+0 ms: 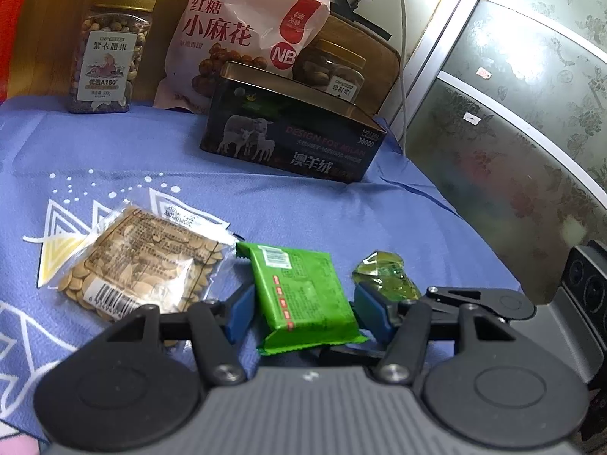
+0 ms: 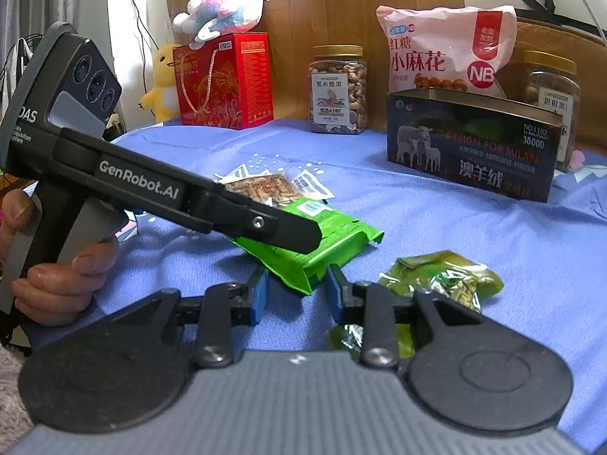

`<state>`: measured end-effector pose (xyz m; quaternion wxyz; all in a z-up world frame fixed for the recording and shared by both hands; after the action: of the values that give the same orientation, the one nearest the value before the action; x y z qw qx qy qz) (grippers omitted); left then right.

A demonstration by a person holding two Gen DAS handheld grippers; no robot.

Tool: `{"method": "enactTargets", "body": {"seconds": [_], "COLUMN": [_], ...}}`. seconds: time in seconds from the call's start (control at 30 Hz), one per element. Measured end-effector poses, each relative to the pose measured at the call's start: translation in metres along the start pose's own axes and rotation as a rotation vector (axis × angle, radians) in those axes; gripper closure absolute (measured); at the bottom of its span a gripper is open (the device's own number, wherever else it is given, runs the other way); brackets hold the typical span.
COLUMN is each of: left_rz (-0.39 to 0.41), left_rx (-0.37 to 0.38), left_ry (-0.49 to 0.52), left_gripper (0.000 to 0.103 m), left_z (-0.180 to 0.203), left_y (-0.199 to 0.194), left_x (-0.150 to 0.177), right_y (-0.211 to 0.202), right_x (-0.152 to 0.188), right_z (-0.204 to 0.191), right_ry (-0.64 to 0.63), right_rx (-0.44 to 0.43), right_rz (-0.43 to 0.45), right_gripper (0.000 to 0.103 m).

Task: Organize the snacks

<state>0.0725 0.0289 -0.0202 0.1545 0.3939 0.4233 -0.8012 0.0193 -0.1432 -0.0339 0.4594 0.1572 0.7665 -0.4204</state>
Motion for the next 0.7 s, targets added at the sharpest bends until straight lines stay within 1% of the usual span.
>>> {"method": "enactTargets", "body": {"seconds": [0.23,0.4,0.57,0.7], "left_rz": [-0.022,-0.036,-0.04,-0.042], "left_rx": [-0.034,-0.057,-0.064,-0.069], "left_ry": [-0.042,-0.05,-0.059,-0.06], "left_gripper": [0.046,0.044,0.044,0.044], "left_z": [0.0019,0.004,0.0042,0.0045], "left_y": [0.002,0.0027,0.0024,0.0028], "left_x": [-0.0039,-0.0052,-0.0054,-0.0055], "right_y": [0.0003,-0.0007,-0.0013,-0.0012], "right_x": [-0.0003,0.0003,0.0007,0.0008], "right_z": [-0.0016,-0.0024,-0.0013,-0.002], "right_ry": [-0.011,-0.016,-0.003,-0.006], "right_rx": [0.01,0.031,0.05,0.051], "right_rz": [0.0,0.007,0.014,0.013], "right_gripper": [0.067,0.067,0.067,0.063]}}
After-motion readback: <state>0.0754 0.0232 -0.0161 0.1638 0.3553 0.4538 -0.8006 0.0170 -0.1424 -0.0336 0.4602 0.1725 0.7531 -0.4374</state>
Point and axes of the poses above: each gripper's, at about its wrist camera, not at the fingertips, and y roughly the way its jaws point, z to its right, x to its underside, the point moved 3 cm from there along y, roughly the way its jaws point, and after that the axes turned 6 degrees about y, right-handed, at the moved point
